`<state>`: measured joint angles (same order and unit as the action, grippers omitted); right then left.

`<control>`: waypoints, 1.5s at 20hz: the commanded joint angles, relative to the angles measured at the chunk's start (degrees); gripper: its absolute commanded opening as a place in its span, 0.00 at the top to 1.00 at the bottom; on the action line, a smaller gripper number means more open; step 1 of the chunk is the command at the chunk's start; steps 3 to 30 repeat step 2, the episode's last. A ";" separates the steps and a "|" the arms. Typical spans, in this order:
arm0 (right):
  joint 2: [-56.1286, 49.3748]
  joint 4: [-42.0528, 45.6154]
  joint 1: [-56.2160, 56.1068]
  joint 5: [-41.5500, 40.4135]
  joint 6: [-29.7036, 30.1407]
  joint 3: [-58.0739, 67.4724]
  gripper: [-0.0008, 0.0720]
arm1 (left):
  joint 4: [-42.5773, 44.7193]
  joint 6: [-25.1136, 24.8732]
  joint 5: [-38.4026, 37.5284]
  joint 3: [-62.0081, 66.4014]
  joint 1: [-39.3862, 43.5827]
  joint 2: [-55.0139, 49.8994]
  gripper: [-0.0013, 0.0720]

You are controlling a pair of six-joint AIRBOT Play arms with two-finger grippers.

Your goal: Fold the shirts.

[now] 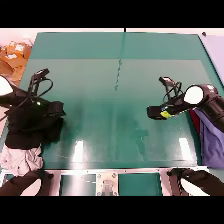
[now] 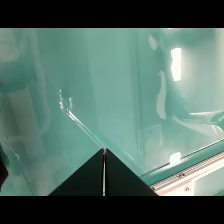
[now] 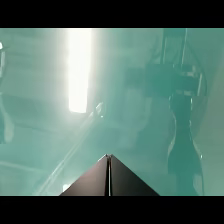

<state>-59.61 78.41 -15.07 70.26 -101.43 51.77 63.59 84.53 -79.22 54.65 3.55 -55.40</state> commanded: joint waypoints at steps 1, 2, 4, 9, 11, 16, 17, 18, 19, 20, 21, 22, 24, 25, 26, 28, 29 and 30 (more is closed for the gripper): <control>0.26 -0.02 -2.64 -1.25 -0.13 -0.83 0.97 | 0.50 0.81 1.07 -2.43 0.28 1.33 0.95; 0.26 0.00 -2.62 -1.25 -0.13 -0.83 0.97 | 0.48 1.03 1.05 -2.43 0.28 1.33 0.95; 0.26 0.00 -2.62 -1.25 -0.13 -0.83 0.97 | 0.48 1.03 1.05 -2.43 0.28 1.33 0.95; 0.26 0.00 -2.62 -1.25 -0.13 -0.83 0.97 | 0.48 1.03 1.05 -2.43 0.28 1.33 0.95; 0.26 0.00 -2.62 -1.25 -0.13 -0.83 0.97 | 0.48 1.03 1.05 -2.43 0.28 1.33 0.95; 0.26 0.00 -2.62 -1.25 -0.13 -0.83 0.97 | 0.48 1.03 1.05 -2.43 0.28 1.33 0.95; 0.26 0.00 -2.62 -1.25 -0.13 -0.83 0.97 | 0.48 1.03 1.05 -2.43 0.28 1.33 0.95; 0.26 0.00 -2.62 -1.25 -0.13 -0.83 0.97 | 0.48 1.03 1.05 -2.43 0.28 1.33 0.95; 0.26 0.00 -2.62 -1.25 -0.13 -0.83 0.97 | 0.48 1.03 1.05 -2.43 0.28 1.33 0.95; 0.26 0.00 -2.62 -1.25 -0.13 -0.83 0.97 | 0.48 1.03 1.05 -2.43 0.28 1.33 0.95; 0.26 0.00 -2.62 -1.25 -0.13 -0.83 0.97 | 0.48 1.03 1.05 -2.43 0.28 1.33 0.95; 0.26 0.00 -2.62 -1.25 -0.13 -0.83 0.97 | 0.48 1.03 1.05 -2.43 0.28 1.33 0.95; 0.26 0.00 -2.62 -1.25 -0.13 -0.83 0.97 | 0.48 1.03 1.05 -2.43 0.28 1.33 0.95; 0.26 0.00 -2.62 -1.25 -0.13 -0.83 0.97 | 0.48 1.03 1.05 -2.43 0.28 1.33 0.95; 0.26 0.00 -2.62 -1.25 -0.13 -0.83 0.97 | 0.48 1.03 1.05 -2.43 0.28 1.33 0.95; 0.26 0.00 -2.62 -1.25 -0.13 -0.83 0.97 | 0.48 1.03 1.05 -2.43 0.28 1.33 0.95; 0.26 0.00 -2.62 -1.25 -0.13 -0.83 0.97 | 0.48 1.03 1.05 -2.43 0.28 1.33 0.95; 0.26 0.00 -2.62 -1.25 -0.13 -0.83 0.97 | 0.48 1.03 1.05 -2.43 0.28 1.33 0.95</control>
